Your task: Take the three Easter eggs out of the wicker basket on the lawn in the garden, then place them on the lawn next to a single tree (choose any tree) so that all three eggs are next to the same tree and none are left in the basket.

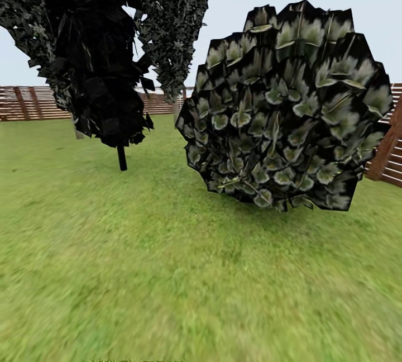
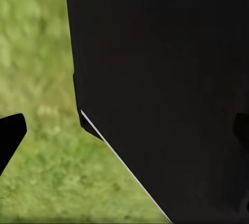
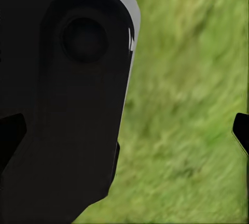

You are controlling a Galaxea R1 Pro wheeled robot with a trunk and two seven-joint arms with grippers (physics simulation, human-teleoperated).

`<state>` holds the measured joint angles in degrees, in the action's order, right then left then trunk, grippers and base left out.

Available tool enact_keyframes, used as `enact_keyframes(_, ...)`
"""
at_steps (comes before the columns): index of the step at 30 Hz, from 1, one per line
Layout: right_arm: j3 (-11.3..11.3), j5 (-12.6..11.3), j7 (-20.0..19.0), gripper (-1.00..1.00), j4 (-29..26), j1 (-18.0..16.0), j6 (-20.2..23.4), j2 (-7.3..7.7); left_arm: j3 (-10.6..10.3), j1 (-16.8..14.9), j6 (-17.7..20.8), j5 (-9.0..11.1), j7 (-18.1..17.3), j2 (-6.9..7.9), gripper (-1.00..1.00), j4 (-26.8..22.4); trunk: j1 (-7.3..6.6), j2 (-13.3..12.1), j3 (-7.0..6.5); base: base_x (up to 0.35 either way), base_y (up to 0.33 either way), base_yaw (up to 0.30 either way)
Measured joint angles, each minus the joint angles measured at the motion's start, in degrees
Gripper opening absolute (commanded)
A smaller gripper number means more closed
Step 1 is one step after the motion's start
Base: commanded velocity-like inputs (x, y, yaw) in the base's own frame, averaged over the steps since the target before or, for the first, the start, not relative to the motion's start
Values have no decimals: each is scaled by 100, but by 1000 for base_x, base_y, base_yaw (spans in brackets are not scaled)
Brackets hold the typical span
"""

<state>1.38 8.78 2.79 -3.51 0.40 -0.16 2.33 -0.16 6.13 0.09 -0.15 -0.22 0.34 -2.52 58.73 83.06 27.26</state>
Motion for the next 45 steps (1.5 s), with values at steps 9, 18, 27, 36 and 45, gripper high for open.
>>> enact_keyframes(9,1,1,0,100,0,0,0,-5,0,0,5,-1,2,-4,100,3,0,0,0,0,0,300)
enact_keyframes(18,7,5,0,100,0,0,3,-5,0,0,7,-1,0,-7,100,0,0,0,0,0,0,300)
enact_keyframes(27,8,28,0,100,0,0,8,-5,0,0,7,-1,2,-8,100,-1,0,0,0,0,0,300)
enact_keyframes(36,8,29,0,100,0,0,8,-5,0,0,7,-1,-1,-8,100,4,0,0,0,0,0,300)
enact_keyframes(45,8,29,3,100,0,0,7,-5,0,0,7,-1,-1,-8,100,3,0,0,0,0,0,300)
